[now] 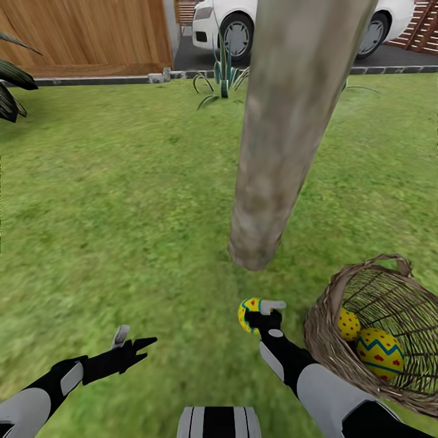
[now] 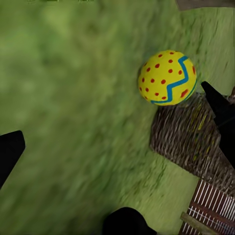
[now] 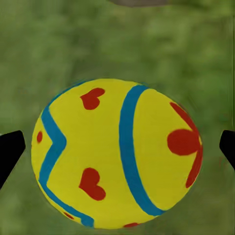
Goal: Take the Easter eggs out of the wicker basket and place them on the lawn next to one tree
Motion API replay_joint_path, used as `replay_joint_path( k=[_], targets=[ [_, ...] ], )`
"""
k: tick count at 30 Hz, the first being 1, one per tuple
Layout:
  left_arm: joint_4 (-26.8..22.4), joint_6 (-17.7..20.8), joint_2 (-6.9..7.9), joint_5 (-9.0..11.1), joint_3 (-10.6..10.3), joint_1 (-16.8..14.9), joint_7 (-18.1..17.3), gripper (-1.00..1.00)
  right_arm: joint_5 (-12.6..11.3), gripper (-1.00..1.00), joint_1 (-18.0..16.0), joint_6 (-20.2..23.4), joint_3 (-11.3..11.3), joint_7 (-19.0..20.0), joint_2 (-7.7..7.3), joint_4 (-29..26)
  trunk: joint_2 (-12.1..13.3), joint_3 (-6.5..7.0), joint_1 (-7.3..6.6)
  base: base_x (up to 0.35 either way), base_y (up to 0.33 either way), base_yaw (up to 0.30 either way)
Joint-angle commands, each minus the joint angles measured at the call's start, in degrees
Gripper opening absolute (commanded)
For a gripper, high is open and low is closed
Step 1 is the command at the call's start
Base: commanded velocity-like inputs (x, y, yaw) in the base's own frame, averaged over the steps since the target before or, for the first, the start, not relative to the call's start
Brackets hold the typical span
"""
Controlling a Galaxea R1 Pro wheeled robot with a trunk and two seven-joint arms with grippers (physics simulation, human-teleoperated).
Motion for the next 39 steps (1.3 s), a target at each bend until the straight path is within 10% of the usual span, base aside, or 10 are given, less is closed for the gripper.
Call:
replay_joint_path(
  k=[1, 11, 16, 39],
  targets=[
    [0.0, 0.4, -0.01, 0.2, -0.1, 0.0, -0.1, 1.0, -0.6, 1.0, 0.0, -0.4, 0.5, -0.3, 0.0, 0.0, 0.0, 0.19, -0.03, 0.0, 0.0, 0.0],
    [0.0, 0.0, -0.31, 0.3, -0.1, 0.0, 0.4, 1.0, -0.6, 1.0, 0.0, -0.4, 0.5, -0.4, 0.04, 0.0, 0.1, 2.41, -0.29, 0.0, 0.0, 0.0],
    [0.0, -2.6, -0.8, 0.5, -0.1, 0.0, 8.1, 1.0, -0.6, 1.0, 0.0, -0.4, 0.5, -0.3, 0.0, 0.0, 0.2, 3.51, -0.42, -0.124, 0.0, 0.0],
    [0.1, -6.6, -2.91, 0.7, 0.0, 0.0, 19.3, 1.0, 2.8, 1.0, 0.0, -0.3, 0.6, -0.1, 0.57, 1.2, 0.5, 8.61, -1.01, -0.322, 0.0, 0.0]
  ],
)
